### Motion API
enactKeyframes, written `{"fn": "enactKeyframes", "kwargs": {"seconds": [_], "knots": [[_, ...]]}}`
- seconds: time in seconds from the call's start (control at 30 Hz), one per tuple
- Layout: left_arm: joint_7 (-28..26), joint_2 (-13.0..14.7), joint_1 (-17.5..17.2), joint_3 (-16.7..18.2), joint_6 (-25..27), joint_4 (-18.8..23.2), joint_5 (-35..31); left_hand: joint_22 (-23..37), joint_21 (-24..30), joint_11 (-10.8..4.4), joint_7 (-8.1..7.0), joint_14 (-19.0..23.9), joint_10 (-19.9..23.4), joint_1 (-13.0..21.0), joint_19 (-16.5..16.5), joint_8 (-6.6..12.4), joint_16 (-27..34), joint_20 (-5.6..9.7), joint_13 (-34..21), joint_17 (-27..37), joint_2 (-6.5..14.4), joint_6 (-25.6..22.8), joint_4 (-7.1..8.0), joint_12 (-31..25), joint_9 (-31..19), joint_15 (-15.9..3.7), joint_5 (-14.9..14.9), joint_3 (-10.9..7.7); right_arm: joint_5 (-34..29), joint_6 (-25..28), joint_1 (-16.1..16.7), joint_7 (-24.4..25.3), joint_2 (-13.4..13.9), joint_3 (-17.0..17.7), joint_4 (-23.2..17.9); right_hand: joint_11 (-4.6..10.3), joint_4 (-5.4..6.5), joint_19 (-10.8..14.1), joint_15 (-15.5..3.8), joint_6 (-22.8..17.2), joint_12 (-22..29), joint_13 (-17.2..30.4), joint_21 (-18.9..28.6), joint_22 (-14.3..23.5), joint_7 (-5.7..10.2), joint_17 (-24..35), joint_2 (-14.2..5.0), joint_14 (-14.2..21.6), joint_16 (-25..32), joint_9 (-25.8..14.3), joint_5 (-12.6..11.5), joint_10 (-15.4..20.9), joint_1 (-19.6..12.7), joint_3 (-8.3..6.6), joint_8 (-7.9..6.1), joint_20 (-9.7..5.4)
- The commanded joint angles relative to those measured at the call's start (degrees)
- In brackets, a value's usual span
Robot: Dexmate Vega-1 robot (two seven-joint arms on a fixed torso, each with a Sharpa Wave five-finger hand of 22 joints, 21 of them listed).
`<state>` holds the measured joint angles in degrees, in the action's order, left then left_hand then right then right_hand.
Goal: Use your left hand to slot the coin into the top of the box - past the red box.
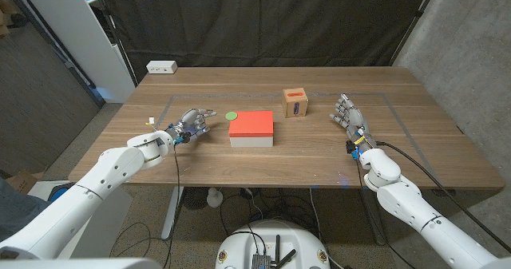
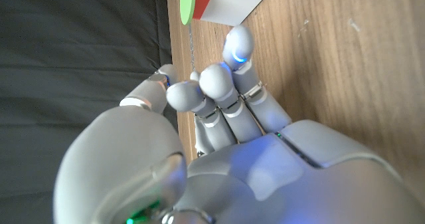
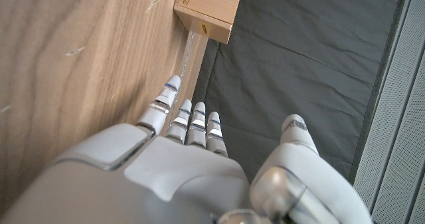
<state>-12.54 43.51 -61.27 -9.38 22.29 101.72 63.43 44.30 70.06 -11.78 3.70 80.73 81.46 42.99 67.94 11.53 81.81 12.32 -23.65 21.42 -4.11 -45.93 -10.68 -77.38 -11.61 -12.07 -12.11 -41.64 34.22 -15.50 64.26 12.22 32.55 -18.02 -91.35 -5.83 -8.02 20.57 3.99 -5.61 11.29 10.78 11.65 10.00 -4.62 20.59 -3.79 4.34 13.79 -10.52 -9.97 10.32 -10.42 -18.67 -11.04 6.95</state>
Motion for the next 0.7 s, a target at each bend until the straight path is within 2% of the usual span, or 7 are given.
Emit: {"fn": "enactKeyframes", "kwargs": {"seconds": [0.03,0.17,0.5,0.7], "knots": [[-3.1,2.3,-2.1,2.4,4.6,2.7,8.0,0.8,0.9,-0.04,-0.66,-0.2,0.0,1.6,-0.4,0.54,0.5,0.09,0.1,-0.5,-0.3,-0.2,-0.16,-0.9,-0.3,0.07,-0.3,0.57,0.0,0.9,1.2,0.6,0.4,0.0,-1.7,-0.08,-0.07,0.5,-0.10,-0.5,0.4,0.3,0.2,0.3,-0.03,0.1,-0.03,0.5,0.2,-0.1,-0.3,0.4,-0.5,-0.36,-0.22,0.01],[-5.8,3.0,-2.4,3.2,6.4,4.1,10.2,0.9,1.5,0.05,-1.30,-0.1,0.0,2.8,-0.8,1.20,1.1,0.09,1.1,-1.1,-0.5,-0.2,0.14,-1.1,-1.1,0.09,-0.1,1.37,0.7,1.1,1.4,0.4,0.3,0.1,-2.0,-0.08,-0.07,0.5,-0.10,-0.5,0.4,0.3,0.2,0.3,-0.03,0.1,-0.03,0.5,0.2,-0.1,-0.3,0.4,-0.5,-0.36,-0.22,0.01],[-14.0,5.1,-2.8,4.7,11.4,7.5,16.4,1.4,3.5,0.13,-2.48,0.1,0.2,4.9,-1.1,4.90,2.4,0.08,2.5,-2.9,-1.3,-3.5,0.51,-2.7,-4.4,0.16,0.4,4.09,2.4,1.6,0.5,-2.8,1.5,0.5,-1.7,-0.08,-0.07,0.5,-0.10,-0.5,0.4,0.3,0.2,0.3,-0.03,0.1,-0.03,0.5,0.2,-0.1,-0.3,0.4,-0.5,-0.36,-0.22,0.01],[-14.5,8.0,-0.7,4.3,16.7,6.6,21.4,2.1,4.7,0.01,-2.42,0.2,0.1,4.9,-1.4,6.01,2.8,0.01,2.0,-3.7,-1.6,-3.3,0.89,-4.3,-6.0,0.17,0.7,5.34,2.6,3.0,-0.8,-4.6,3.4,0.8,-1.6,-0.08,-0.07,0.5,-0.10,-0.5,0.4,0.3,0.2,0.3,-0.03,0.1,-0.03,0.5,0.2,-0.1,-0.3,0.4,-0.5,-0.36,-0.22,0.01]]}}
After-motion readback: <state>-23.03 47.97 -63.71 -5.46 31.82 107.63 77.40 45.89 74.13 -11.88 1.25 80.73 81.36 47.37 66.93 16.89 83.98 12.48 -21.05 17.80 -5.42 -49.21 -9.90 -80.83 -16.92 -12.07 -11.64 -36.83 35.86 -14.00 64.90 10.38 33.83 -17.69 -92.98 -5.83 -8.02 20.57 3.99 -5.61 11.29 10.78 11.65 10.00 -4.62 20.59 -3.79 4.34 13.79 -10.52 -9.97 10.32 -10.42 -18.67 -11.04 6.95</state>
